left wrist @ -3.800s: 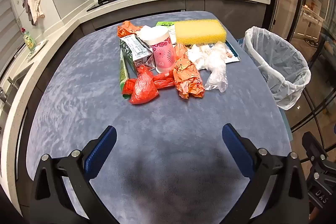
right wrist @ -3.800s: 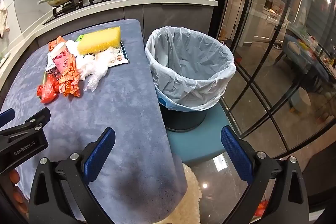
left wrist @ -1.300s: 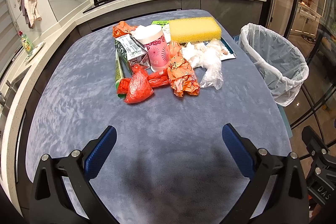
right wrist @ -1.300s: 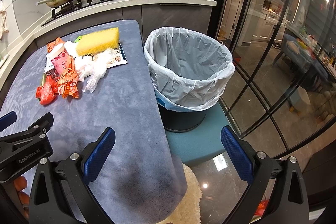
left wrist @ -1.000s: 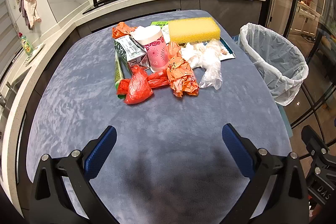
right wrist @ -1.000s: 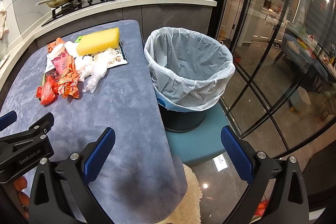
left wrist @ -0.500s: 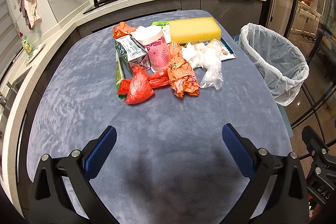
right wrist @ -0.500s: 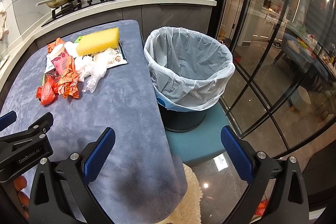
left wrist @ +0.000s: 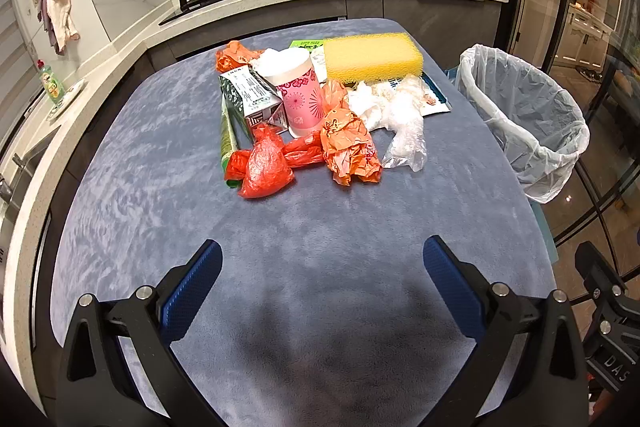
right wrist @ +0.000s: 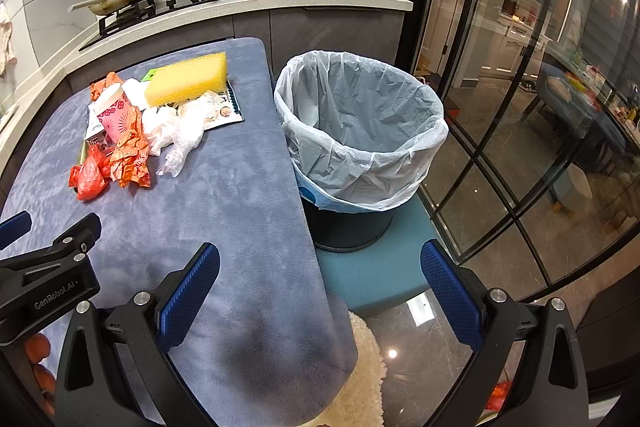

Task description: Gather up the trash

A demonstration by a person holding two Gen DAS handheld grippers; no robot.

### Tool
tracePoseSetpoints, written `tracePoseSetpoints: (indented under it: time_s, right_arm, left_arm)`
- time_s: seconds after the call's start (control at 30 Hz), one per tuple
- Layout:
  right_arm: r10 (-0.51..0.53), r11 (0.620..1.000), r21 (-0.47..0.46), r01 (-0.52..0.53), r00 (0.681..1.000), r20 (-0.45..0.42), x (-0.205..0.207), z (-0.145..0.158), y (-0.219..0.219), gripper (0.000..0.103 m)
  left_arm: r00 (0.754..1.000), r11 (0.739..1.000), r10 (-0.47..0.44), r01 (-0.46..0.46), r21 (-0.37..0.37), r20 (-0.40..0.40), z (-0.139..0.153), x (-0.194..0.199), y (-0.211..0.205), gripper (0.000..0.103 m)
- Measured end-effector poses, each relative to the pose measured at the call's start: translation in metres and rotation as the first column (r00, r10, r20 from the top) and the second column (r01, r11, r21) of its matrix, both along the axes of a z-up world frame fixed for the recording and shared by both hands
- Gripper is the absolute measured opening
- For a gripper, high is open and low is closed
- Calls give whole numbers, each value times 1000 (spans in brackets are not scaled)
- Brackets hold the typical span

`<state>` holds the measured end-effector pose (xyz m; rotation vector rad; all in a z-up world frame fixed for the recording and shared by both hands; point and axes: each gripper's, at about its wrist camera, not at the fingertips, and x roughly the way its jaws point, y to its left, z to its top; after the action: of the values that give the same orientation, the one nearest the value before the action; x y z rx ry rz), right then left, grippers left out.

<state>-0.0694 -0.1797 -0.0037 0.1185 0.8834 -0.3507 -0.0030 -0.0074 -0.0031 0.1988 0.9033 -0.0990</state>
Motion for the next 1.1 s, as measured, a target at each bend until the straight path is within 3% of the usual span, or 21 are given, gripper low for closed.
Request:
tracePoseSetpoints:
  time_s: [0.3, 0.6, 1.0, 1.1]
  right_arm:
    - [-1, 1000, 1, 1, 1000, 0, 0, 0, 0, 96]
    - [-1, 1000, 4, 1, 1000, -13, 11, -5, 2, 96]
    - [57, 998, -3, -58, 997, -46, 61, -21, 26, 96]
    - [72, 997, -8, -73, 996, -51, 77, -24, 33, 96]
  left_arm:
    - [1000, 1000, 9, -9, -10, -9, -3, 4, 6, 96]
    - [999, 995, 54, -55, -80, -8, -3, 22, 31, 96]
    - [983, 970, 176, -181, -162, -45, -29, 78, 88, 96]
    - [981, 967, 181, -189, -169, -63, -38, 92, 93, 91]
